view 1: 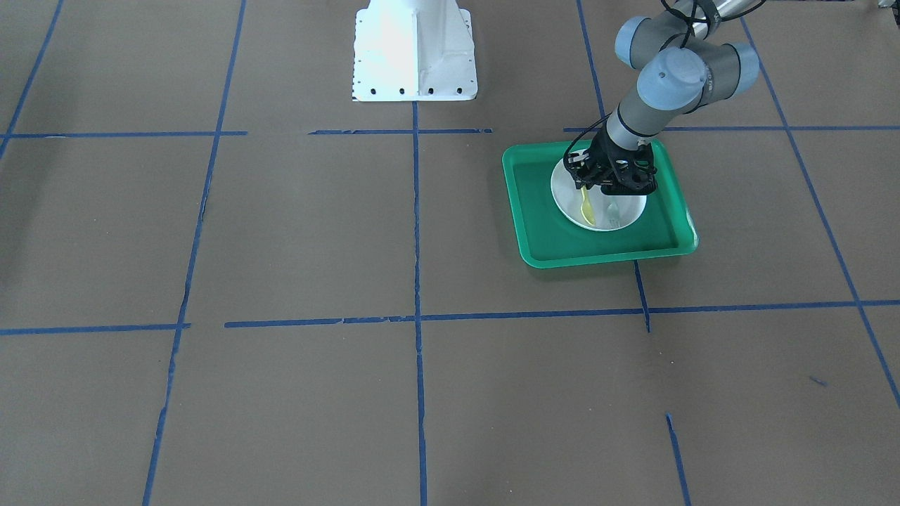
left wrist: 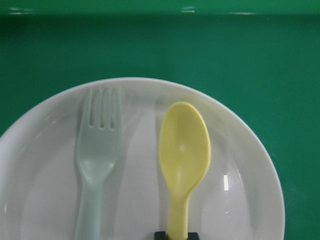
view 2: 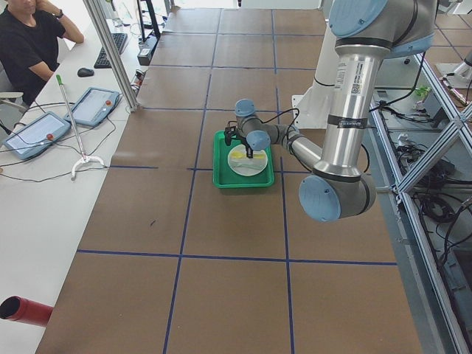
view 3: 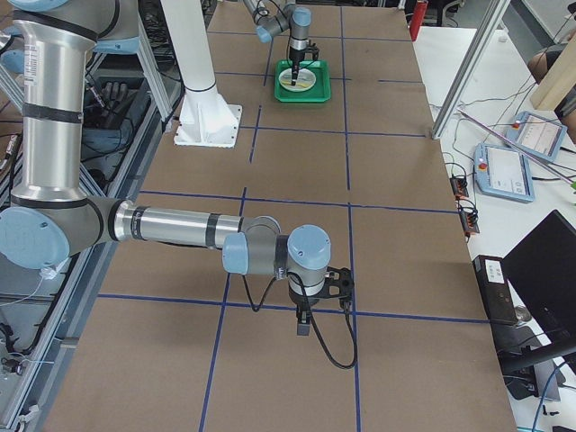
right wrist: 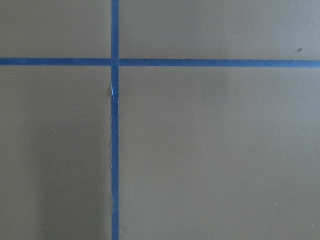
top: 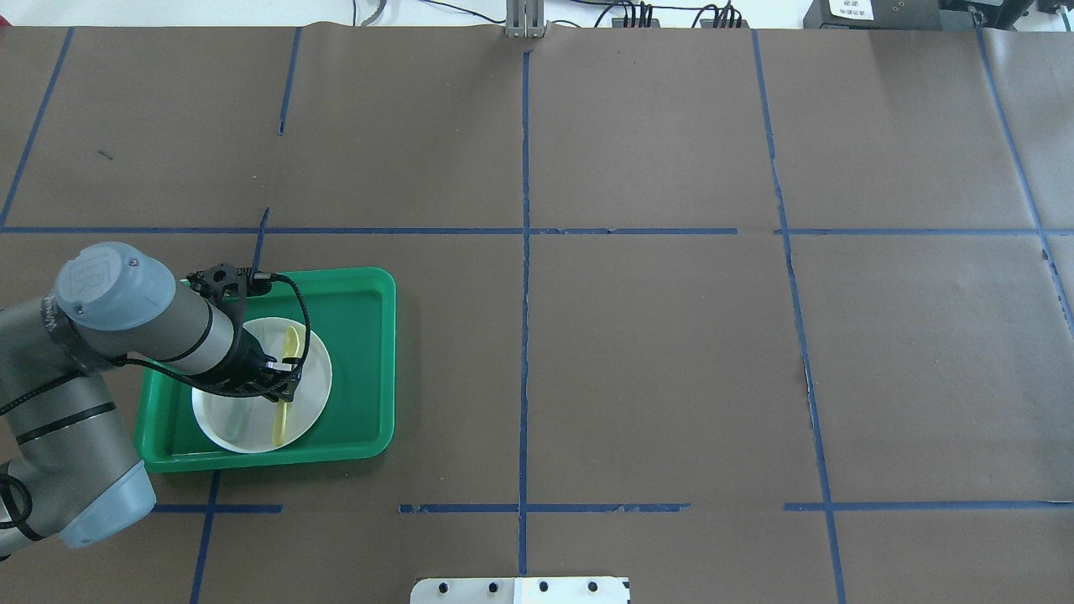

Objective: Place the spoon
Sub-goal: 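Lift the yellow spoon and carry it off the plate onto the tray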

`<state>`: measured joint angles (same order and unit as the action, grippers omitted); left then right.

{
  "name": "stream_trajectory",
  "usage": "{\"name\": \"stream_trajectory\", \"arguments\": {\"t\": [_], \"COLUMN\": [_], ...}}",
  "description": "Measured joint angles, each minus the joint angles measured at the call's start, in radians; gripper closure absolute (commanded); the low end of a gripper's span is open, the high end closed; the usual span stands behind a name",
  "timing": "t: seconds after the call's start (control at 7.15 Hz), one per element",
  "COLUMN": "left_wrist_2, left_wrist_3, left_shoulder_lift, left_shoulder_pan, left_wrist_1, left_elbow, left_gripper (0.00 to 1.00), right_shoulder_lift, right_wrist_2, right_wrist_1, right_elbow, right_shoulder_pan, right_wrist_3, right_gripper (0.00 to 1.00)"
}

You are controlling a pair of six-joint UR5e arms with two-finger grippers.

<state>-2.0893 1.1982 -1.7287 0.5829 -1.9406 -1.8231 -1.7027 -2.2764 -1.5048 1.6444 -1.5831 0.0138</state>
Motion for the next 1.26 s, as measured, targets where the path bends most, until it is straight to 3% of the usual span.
{"name": "stream_trajectory", "arguments": {"t": [0.84, 1.26], "left_wrist_2": [-0.01, -0.011], "left_wrist_3": [-0.012, 0.026], "left_shoulder_lift": [0.023, -0.028], "left_shoulder_pan": [0.028, 0.029], "left_wrist_1": [0.031, 0.111], "left_elbow": [-0.099, -0.119], "left_gripper": [0.85, 0.85], "right_shoulder_lift": [0.0, 0.0], "right_wrist_2": [0.0, 0.0], "right_wrist_1": [0.0, 0.0], "right_elbow": [0.0, 0.0], "right_shoulder_pan": [0.0, 0.0], "right_wrist_3": [-0.001, 0.0], "right_gripper": [0.0, 0.0]}}
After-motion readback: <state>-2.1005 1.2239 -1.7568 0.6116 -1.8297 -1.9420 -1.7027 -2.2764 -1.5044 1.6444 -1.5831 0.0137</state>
